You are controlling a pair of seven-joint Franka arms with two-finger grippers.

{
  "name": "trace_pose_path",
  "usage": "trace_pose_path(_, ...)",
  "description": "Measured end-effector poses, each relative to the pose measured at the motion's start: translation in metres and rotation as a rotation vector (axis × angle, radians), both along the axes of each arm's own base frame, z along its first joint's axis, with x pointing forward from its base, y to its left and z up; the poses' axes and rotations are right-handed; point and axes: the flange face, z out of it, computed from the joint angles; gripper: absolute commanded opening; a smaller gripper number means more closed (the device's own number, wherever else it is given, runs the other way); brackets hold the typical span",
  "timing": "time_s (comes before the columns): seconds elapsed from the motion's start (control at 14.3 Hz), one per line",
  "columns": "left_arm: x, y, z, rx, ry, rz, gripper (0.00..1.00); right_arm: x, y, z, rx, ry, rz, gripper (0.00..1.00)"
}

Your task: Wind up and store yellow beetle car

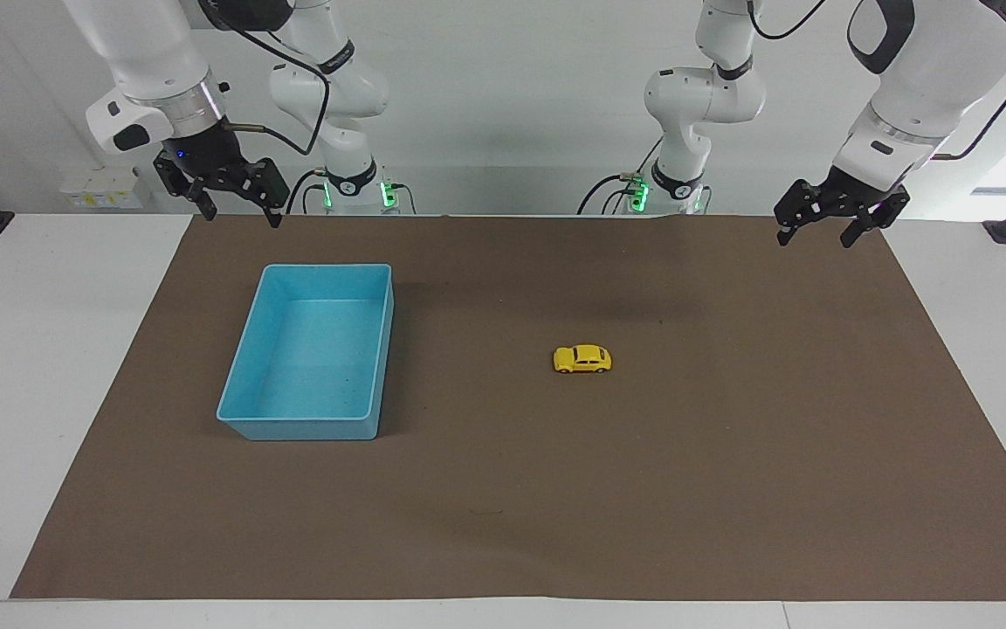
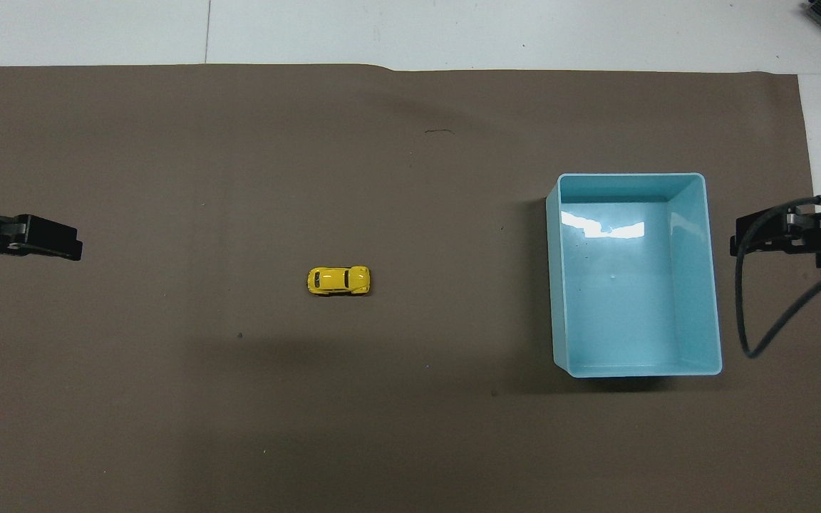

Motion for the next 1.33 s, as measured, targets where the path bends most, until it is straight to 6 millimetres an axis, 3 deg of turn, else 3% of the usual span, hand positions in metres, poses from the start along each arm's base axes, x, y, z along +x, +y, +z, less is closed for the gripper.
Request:
trace_pose_path(1.05,-0.0001,0.0001,-0.0006,0.0,0.002,0.007,1.0,-0.0001,0.0,0.0,0.0,0.001,0.0,1.0)
trace_pose_path(1.33,0.0003,-0.0034,-0.0018,0.003,0.005,0.112,1.0,-0.0001,0.0,0.0,0.0,0.001,0.0,1.0)
